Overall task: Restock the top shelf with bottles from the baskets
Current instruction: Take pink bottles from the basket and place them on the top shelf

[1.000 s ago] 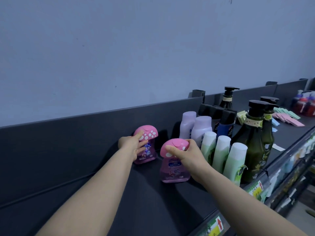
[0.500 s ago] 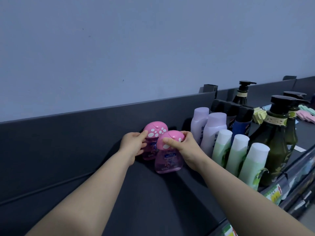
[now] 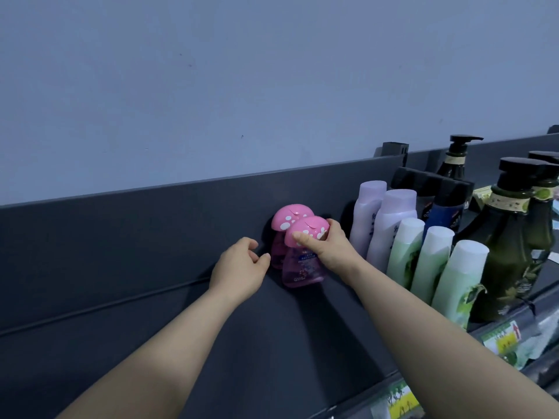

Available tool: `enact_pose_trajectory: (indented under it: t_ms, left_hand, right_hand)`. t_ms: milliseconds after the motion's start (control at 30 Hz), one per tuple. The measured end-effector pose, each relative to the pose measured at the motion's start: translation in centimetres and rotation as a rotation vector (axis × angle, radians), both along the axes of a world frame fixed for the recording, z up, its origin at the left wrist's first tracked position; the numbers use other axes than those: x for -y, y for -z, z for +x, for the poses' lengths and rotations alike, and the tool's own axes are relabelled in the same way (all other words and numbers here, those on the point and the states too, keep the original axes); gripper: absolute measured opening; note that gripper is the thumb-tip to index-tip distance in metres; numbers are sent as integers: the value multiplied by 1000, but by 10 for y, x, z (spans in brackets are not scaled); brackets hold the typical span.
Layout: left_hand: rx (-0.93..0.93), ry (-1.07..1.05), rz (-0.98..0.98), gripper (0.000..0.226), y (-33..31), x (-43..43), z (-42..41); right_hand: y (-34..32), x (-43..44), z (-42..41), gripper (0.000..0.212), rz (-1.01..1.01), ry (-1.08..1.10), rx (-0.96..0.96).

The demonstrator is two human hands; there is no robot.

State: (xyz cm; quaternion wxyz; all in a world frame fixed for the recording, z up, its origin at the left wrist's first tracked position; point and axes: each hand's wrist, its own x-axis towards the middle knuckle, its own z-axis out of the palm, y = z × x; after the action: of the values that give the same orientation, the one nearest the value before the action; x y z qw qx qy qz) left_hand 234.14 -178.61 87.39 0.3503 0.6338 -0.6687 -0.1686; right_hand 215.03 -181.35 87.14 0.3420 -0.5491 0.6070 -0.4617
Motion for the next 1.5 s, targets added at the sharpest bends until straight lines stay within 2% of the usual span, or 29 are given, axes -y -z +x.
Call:
enact_pose_trajectory:
  t_ms: [67, 233, 300, 533, 667, 867, 1133, 1500]
  left_hand:
    - [41, -7, 8, 41, -1, -17, -1]
    - [111, -27, 11, 43, -5, -65, -7]
    - [149, -25, 9, 44, -5, -89, -12]
    - [320, 61, -92, 45, 11, -183, -55]
    - [416, 106, -117, 47, 39, -232, -84]
    - [528, 234, -84, 45, 113, -293, -115]
    - [480, 406, 238, 41, 239, -323, -127]
    - [540, 545, 650, 39, 398, -341, -129]
  right_hand:
    - [-5, -14, 0, 127, 6, 24, -112]
    - [-11, -61, -8, 76, 50, 7, -314]
    - [-11, -89, -14, 68, 33, -41, -407]
    - [7, -210, -56, 75, -134, -108, -844]
    - [46, -273, -81, 72, -140, -112, -949]
    - [128, -344, -113, 64, 16, -127, -970]
    - [254, -398, -143, 67, 328, -191, -905]
    - [398, -451, -141, 66, 591, -168, -758]
